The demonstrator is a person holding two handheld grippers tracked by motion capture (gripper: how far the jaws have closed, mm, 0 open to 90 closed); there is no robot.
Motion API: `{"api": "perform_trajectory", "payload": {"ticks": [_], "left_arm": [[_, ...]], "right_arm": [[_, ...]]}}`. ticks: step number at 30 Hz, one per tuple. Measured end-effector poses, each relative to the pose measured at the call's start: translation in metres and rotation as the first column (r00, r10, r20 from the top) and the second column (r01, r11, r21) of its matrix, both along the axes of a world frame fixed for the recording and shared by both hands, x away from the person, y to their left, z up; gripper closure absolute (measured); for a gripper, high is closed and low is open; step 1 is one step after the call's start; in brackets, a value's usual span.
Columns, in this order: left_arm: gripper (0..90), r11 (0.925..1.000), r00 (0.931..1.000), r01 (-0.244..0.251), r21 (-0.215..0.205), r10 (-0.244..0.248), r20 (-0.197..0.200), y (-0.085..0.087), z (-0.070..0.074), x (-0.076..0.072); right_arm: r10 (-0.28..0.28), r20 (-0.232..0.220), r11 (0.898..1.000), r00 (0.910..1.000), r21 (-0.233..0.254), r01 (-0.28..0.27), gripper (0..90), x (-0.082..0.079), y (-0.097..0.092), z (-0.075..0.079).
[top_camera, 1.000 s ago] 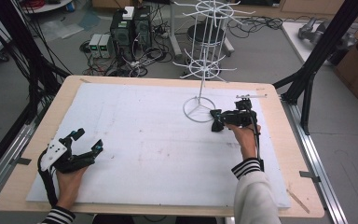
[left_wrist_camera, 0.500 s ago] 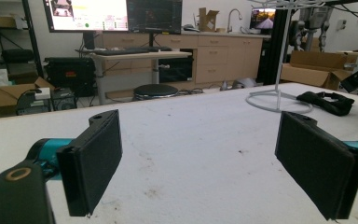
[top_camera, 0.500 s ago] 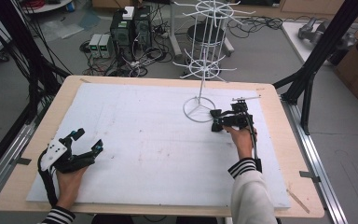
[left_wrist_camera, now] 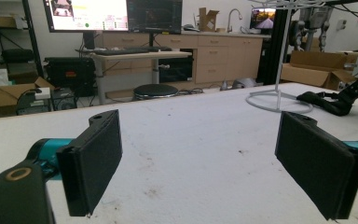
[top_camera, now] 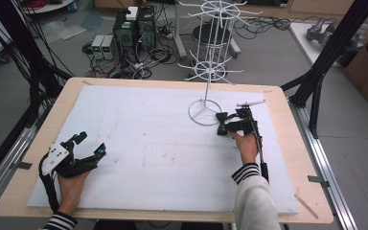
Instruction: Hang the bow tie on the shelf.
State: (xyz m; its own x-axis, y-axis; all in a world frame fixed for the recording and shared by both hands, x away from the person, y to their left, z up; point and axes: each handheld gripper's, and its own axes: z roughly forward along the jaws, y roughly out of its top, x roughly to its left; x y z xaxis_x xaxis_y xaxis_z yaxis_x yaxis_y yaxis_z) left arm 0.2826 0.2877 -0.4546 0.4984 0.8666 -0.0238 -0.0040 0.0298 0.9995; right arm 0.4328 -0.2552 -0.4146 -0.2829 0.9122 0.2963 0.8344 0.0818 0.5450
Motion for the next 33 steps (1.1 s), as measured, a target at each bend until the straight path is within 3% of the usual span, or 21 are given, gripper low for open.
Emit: {"api": "perform_trajectory", "payload": {"ticks": [6,10,17,23,26,27,33], "left_arm": [[15.1,1.0000,1.0000,-0.001,0.002,0.001,0.000,0.000,0.000,0.000],[15.1,1.0000,1.0000,-0.001,0.004,0.001,0.000,0.000,0.000,0.000],[15.1,1.0000,1.0000,-0.002,0.003,0.002,-0.001,0.000,0.000,0.000],[15.1,1.0000,1.0000,-0.001,0.005,0.001,-0.003,0.000,0.000,0.000],[15.1,1.0000,1.0000,-0.002,0.005,0.002,-0.003,0.000,0.000,0.000],[15.1,1.0000,1.0000,-0.002,0.004,0.002,-0.003,0.000,0.000,0.000],[15.1,1.0000,1.0000,-0.003,0.005,0.003,-0.002,0.000,0.000,0.000]], "right_arm": [[-0.001,0.002,0.999,1.0000,-0.039,0.001,49.4,-0.001,0.002,-0.005],[-0.012,-0.017,1.000,0.9998,-0.028,0.011,51.7,0.000,0.002,-0.009],[-0.024,-0.011,0.999,0.9996,-0.036,0.023,57.9,0.001,0.000,-0.012],[-0.017,-0.002,0.997,0.9999,-0.072,0.017,66.8,0.002,0.002,-0.012],[-0.015,0.002,0.997,0.9999,-0.081,0.015,73.8,0.002,0.002,-0.012],[-0.007,0.001,0.997,1.0000,-0.078,0.007,79.8,0.002,0.004,-0.012],[0.010,0.013,0.994,0.9999,-0.110,-0.008,84.4,0.001,0.010,-0.011]]}}
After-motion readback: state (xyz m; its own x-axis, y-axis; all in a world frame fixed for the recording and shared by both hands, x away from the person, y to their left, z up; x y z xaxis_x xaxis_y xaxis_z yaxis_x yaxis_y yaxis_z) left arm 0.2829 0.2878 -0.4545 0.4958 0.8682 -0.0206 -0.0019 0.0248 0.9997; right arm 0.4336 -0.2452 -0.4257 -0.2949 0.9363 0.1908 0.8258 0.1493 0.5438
